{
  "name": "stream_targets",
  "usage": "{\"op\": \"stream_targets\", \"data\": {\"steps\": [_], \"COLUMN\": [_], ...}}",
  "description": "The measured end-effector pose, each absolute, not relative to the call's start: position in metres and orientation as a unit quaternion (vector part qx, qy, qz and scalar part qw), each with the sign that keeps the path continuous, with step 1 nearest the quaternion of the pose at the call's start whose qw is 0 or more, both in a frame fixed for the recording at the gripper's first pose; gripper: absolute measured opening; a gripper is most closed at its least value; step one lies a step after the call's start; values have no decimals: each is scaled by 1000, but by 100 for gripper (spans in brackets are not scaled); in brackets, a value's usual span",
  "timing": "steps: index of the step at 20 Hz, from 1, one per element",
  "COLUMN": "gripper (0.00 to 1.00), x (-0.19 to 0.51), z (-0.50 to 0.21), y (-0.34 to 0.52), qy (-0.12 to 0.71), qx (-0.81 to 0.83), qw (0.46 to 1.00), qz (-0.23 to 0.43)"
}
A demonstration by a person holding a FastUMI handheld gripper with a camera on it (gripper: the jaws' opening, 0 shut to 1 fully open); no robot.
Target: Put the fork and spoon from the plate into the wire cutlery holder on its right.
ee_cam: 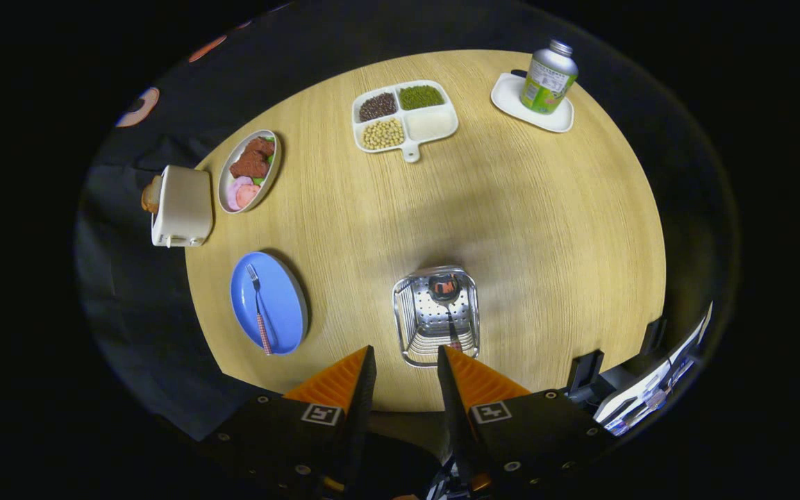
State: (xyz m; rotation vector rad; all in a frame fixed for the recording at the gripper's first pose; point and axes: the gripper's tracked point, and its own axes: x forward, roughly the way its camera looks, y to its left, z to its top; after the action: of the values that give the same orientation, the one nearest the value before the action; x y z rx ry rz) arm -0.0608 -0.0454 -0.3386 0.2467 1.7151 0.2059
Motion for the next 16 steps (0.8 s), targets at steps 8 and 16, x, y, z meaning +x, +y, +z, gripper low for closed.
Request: {"op": "stream_targets", "data": {"steps": [8, 16], "gripper": [87, 88], "x": [-60, -82], "z": [-312, -325], "y": [41, 151], "qy": [712, 715], "qx": [99, 69], "qw": [681, 663], "qz": [143, 209]}}
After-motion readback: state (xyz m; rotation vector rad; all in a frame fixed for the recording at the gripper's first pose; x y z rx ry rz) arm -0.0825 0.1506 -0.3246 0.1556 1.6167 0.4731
